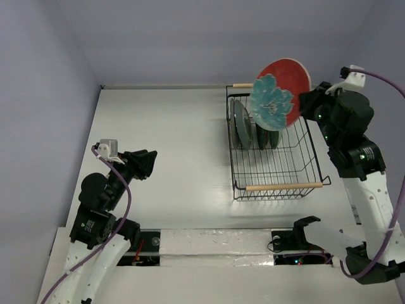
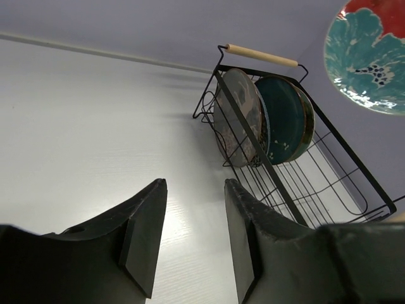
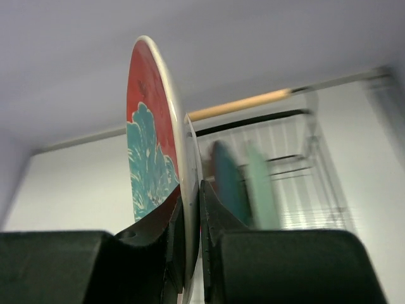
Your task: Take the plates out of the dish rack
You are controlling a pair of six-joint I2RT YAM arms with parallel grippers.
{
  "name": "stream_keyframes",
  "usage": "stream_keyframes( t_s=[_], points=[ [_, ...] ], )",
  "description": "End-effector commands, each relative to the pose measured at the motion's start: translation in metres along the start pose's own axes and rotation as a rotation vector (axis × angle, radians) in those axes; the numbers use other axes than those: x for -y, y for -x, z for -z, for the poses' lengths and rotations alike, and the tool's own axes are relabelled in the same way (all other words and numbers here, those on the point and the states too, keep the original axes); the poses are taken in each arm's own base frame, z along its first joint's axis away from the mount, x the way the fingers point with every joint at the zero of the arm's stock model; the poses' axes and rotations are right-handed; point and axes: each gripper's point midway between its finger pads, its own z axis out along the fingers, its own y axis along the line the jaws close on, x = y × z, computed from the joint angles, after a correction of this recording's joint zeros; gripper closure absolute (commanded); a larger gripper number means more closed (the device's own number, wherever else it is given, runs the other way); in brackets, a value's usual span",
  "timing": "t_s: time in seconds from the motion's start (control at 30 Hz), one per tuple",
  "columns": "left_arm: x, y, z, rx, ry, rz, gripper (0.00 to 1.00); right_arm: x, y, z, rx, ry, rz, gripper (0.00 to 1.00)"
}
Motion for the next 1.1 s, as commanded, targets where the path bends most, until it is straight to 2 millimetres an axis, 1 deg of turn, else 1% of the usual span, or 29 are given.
stream_keyframes(
  t_s=[0.0,0.03,0.07,0.1,0.13,0.17,0.2,0.23,0.27,0.3,0.33,0.37,0.43,0.47,0.5,0.53,0.57,0.6,0.67,0.7,0.73,0.77,0.8,0.83,0.87,0.93,0.97,1.03,1.07],
  points=[
    [0.001,0.010,-0.002,0.035,0.008,0.012,0.60,-0.092,0.053,0.009,0.167,0.413,-0.231,1.00],
    [0.001,0.011,-0.001,0.035,0.012,0.015,0.59,-0.106,0.039,0.003,0.123,0.453,-0.252,1.00],
    [0.000,0.013,0.000,0.044,0.019,0.021,0.58,-0.117,0.038,0.001,0.126,0.486,-0.270,1.00],
    [0.000,0.014,0.000,0.050,0.024,0.026,0.55,-0.125,0.031,-0.004,0.108,0.503,-0.277,1.00],
    [-0.002,0.015,0.000,0.056,0.033,0.032,0.52,-0.140,0.013,-0.014,0.057,0.523,-0.295,1.00],
    [-0.001,0.016,-0.001,0.057,0.034,0.040,0.50,-0.154,0.012,-0.013,0.055,0.580,-0.313,1.00],
    [-0.001,0.016,-0.002,0.055,0.037,0.046,0.44,-0.163,0.004,-0.016,0.035,0.600,-0.326,1.00],
    [0.000,0.017,-0.003,0.054,0.036,0.055,0.42,-0.175,-0.004,-0.019,0.012,0.642,-0.354,1.00],
    [-0.001,0.015,-0.005,0.042,0.040,0.071,0.40,-0.189,-0.023,-0.027,-0.038,0.666,-0.361,1.00],
    [0.003,0.013,-0.010,0.031,0.030,0.127,0.35,-0.199,-0.026,-0.029,-0.041,0.696,-0.372,1.00],
    [0.011,0.006,-0.013,0.000,-0.014,0.155,0.33,-0.204,-0.031,-0.032,-0.061,0.716,-0.392,1.00],
    [0.012,0.000,-0.020,-0.026,-0.020,0.187,0.32,-0.213,-0.040,-0.036,-0.077,0.740,-0.405,1.00],
    [0.019,-0.001,-0.028,-0.031,-0.044,0.272,0.26,-0.221,-0.049,-0.037,-0.112,0.782,-0.434,1.00],
    [0.017,-0.006,-0.033,-0.049,-0.037,0.296,0.23,-0.224,-0.053,-0.038,-0.124,0.795,-0.441,1.00],
    [0.017,-0.006,-0.036,-0.046,-0.033,0.314,0.20,-0.231,-0.062,-0.039,-0.146,0.816,-0.445,1.00],
    [0.017,0.000,-0.040,-0.025,-0.037,0.338,0.19,-0.234,-0.066,-0.037,-0.164,0.838,-0.458,1.00],
    [0.011,-0.005,-0.044,-0.036,-0.017,0.351,0.18,-0.239,-0.067,-0.035,-0.166,0.857,-0.467,1.00],
    [0.011,-0.001,-0.046,-0.018,-0.021,0.356,0.18,-0.246,-0.080,-0.038,-0.196,0.859,-0.468,1.00],
    [0.004,-0.002,-0.049,-0.018,0.004,0.359,0.18,-0.257,-0.094,-0.042,-0.239,0.857,-0.454,1.00],
    [-0.001,0.001,-0.049,-0.008,0.023,0.355,0.18,-0.262,-0.100,-0.044,-0.254,0.852,-0.443,1.00],
    [-0.003,0.005,-0.046,-0.003,0.045,0.348,0.19,-0.274,-0.109,-0.051,-0.264,0.842,-0.420,1.00],
    [-0.001,0.012,-0.041,0.013,0.040,0.322,0.19,-0.278,-0.122,-0.055,-0.297,0.824,-0.399,1.00],
    [-0.005,0.016,-0.037,0.019,0.064,0.309,0.18,-0.284,-0.127,-0.058,-0.307,0.815,-0.388,1.00],
    [-0.003,0.030,-0.033,0.052,0.073,0.288,0.18,-0.291,-0.122,-0.063,-0.285,0.801,-0.376,1.00],
    [0.000,0.037,-0.029,0.062,0.073,0.271,0.18,-0.302,-0.143,-0.067,-0.323,0.794,-0.358,1.00],
    [0.002,0.047,-0.025,0.062,0.079,0.215,0.18,-0.311,-0.162,-0.074,-0.353,0.762,-0.329,1.00],
    [0.004,0.047,-0.025,0.054,0.075,0.197,0.18,-0.327,-0.173,-0.075,-0.369,0.766,-0.315,1.00],
    [0.009,0.046,-0.025,0.031,0.041,0.138,0.18,-0.335,-0.193,-0.082,-0.390,0.725,-0.271,1.00],
    [0.010,0.047,-0.025,0.031,0.036,0.127,0.18,-0.346,-0.185,-0.083,-0.367,0.733,-0.269,1.00]
  ],
)
